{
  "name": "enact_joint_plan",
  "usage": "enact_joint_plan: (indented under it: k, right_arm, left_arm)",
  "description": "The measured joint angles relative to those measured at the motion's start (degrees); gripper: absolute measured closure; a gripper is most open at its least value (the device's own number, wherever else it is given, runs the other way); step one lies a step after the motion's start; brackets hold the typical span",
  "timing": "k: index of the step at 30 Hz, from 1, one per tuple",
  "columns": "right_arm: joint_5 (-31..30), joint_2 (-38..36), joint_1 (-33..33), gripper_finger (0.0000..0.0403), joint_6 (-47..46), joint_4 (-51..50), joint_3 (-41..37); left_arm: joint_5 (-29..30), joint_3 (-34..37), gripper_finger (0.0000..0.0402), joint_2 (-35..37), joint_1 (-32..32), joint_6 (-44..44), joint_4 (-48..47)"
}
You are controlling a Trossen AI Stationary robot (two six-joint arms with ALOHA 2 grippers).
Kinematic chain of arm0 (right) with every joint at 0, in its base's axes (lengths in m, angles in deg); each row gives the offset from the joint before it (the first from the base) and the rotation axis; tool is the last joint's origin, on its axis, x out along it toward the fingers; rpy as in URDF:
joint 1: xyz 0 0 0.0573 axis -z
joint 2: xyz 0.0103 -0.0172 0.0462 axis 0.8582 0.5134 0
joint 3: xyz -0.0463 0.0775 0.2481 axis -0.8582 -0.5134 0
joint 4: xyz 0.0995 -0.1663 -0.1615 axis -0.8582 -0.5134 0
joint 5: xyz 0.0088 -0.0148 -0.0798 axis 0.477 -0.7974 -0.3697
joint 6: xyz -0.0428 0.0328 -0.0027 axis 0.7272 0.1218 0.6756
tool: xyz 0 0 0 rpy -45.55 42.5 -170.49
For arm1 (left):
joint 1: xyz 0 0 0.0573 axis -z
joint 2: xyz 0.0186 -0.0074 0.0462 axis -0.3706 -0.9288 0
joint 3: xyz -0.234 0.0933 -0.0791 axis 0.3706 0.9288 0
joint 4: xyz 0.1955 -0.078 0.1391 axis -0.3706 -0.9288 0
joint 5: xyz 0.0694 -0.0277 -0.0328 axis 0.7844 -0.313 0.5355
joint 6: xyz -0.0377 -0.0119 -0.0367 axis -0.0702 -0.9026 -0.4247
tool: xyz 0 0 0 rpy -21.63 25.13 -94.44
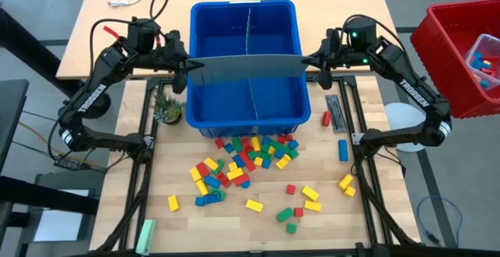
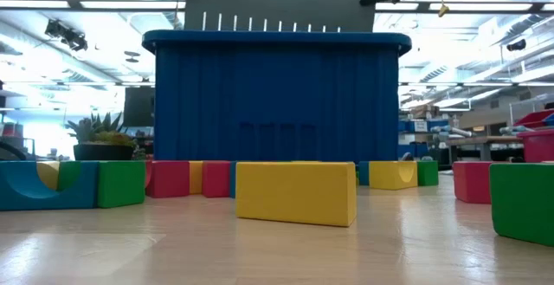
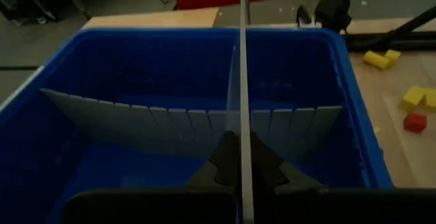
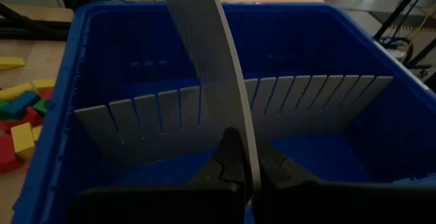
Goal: Sort blocks
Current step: Assemble the blue bin using gray bin divider
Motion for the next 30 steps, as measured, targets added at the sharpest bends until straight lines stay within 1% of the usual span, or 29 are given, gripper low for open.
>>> enact_joint_plan:
  k: [4,13,18,21,25,30]
  right_arm:
    - [-0.3,-0.3,0.0,0.0403,0.0,-1.0,0.0]
    - [-1.1,-0.3,0.0,0.0403,0.3,-2.6,0.0]
    - [-1.3,-0.7,-0.1,0.0403,0.5,-1.6,0.0]
    - [-0.7,-0.8,-0.1,0.0403,0.5,-0.9,0.0]
    - [-0.2,-1.4,-0.4,0.0403,0.0,2.4,0.0]
    - [0.5,-1.7,-1.5,0.0403,-2.4,2.7,2.3]
  left_arm:
    - [2.5,0.0,0.0389,-0.3,0.1,0.4,-0.5]
    - [1.9,0.7,0.0389,-2.2,0.1,0.2,-0.7]
    - [1.6,0.7,0.0389,-2.4,0.1,0.2,-0.6]
    - [-0.2,0.7,0.0389,-2.4,0.1,0.1,-0.7]
    - [-0.5,0.3,0.0389,-2.4,0.0,0.1,-0.7]
    - [-0.9,0.6,0.0389,-2.3,0.0,0.0,-1.7]
